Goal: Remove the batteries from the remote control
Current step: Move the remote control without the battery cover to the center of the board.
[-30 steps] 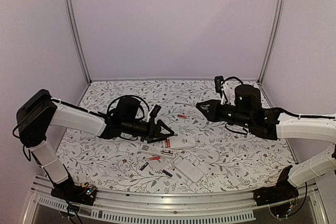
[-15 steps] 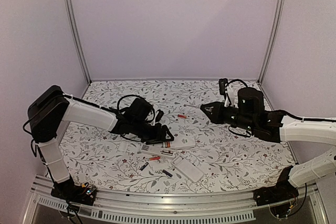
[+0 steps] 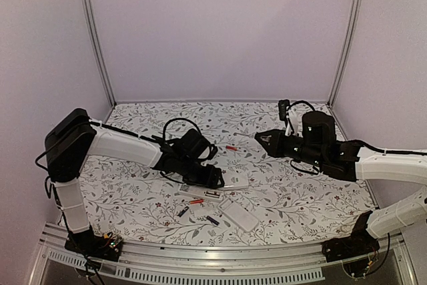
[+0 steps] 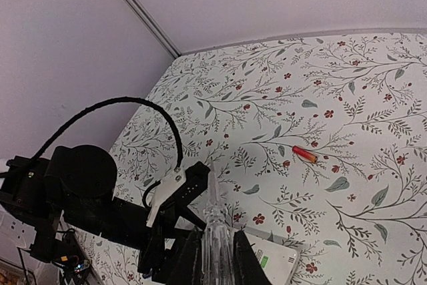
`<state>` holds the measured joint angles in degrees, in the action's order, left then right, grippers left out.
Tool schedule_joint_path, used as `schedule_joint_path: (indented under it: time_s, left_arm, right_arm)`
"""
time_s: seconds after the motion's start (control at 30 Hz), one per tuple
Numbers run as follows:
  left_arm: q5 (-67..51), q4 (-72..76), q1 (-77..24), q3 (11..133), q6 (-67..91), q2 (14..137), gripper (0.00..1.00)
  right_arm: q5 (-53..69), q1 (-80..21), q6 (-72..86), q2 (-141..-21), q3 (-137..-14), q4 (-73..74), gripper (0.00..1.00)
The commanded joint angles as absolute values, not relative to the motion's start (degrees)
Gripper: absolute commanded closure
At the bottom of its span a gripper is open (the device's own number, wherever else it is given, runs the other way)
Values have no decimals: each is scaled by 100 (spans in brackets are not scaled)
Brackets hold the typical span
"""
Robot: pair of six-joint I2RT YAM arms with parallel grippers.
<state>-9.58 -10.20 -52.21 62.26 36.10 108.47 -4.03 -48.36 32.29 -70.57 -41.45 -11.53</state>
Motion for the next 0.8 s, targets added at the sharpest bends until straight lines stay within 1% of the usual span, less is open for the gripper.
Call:
schedule_joint_path:
  time_s: [0.0,0.17,0.4,0.57,0.77]
  left_arm:
    - [-449,-1606,-5374,6529,3217,11162,26]
    - [-56,-1886,-5533,6830,2995,11381,26]
    - [-31,-1859,-5607,6960,2667,11417,25]
    - [-540,-1448,-5599,6997,2725,11470,26]
    - [-852,-1021,-5560,7249,2610,11730,28]
  right_arm:
    - [-485,-4814,3235,-7073,-4131,-1169,100]
    - [-498,-4816,3231,-7066,-4131,-1175,100]
    - [-523,-4808,3218,-7091,-4135,-1194,100]
    - [-531,-4808,3234,-7143,-4140,-1189,100]
    - [-577,-4804,3274,-7055,-4063,-1165,100]
